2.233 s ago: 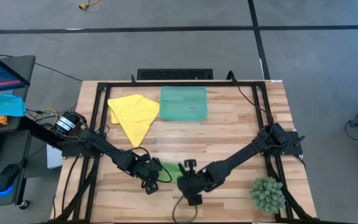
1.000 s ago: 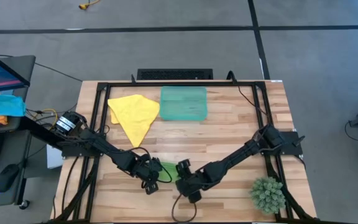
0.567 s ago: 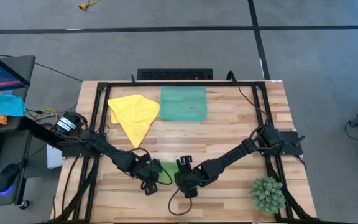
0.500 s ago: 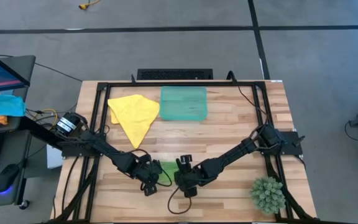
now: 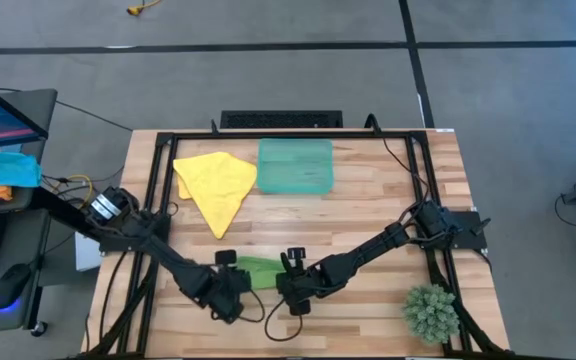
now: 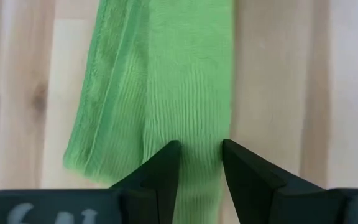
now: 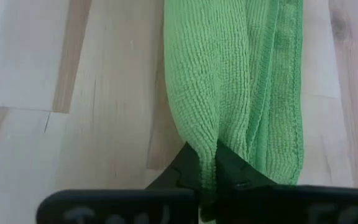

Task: Roll microfiber towels into tight, uniform cylinder then place into a basket
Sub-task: Roll the folded green microfiber towel

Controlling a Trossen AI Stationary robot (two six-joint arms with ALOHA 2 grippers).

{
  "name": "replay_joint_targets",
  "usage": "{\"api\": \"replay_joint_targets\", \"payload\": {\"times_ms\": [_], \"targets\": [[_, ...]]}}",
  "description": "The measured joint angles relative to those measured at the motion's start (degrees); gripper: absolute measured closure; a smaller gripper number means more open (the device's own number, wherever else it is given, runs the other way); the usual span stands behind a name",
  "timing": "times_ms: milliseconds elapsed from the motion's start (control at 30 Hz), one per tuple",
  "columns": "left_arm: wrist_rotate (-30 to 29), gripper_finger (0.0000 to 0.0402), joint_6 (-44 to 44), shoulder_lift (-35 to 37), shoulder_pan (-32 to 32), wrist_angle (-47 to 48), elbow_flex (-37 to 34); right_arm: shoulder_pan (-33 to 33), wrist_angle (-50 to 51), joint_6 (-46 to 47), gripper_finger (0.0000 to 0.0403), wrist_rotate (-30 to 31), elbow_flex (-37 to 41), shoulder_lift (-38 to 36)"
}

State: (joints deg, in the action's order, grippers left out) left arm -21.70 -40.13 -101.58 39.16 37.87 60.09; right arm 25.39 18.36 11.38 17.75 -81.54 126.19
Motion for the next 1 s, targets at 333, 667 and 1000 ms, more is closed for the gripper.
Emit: {"api": "replay_joint_targets", "payload": {"times_ms": [333, 667, 1000], "targets": [[-9.5, 0.0284, 2.5, 0.1, 9.9, 4.6, 3.3, 0.0, -1.2, 2.2, 0.0358, -1.1, 0.2, 0.0], [-11.5, 0.0284, 6.0, 0.1, 11.5, 5.0, 3.3, 0.0, -1.3, 3.6, 0.0356, -1.2, 0.2, 0.0], [-8.0, 0.0258, 5.5, 0.0, 9.9, 4.8, 3.3, 0.0, -1.3, 3.6, 0.0365, -1.2, 0.2, 0.0]]}}
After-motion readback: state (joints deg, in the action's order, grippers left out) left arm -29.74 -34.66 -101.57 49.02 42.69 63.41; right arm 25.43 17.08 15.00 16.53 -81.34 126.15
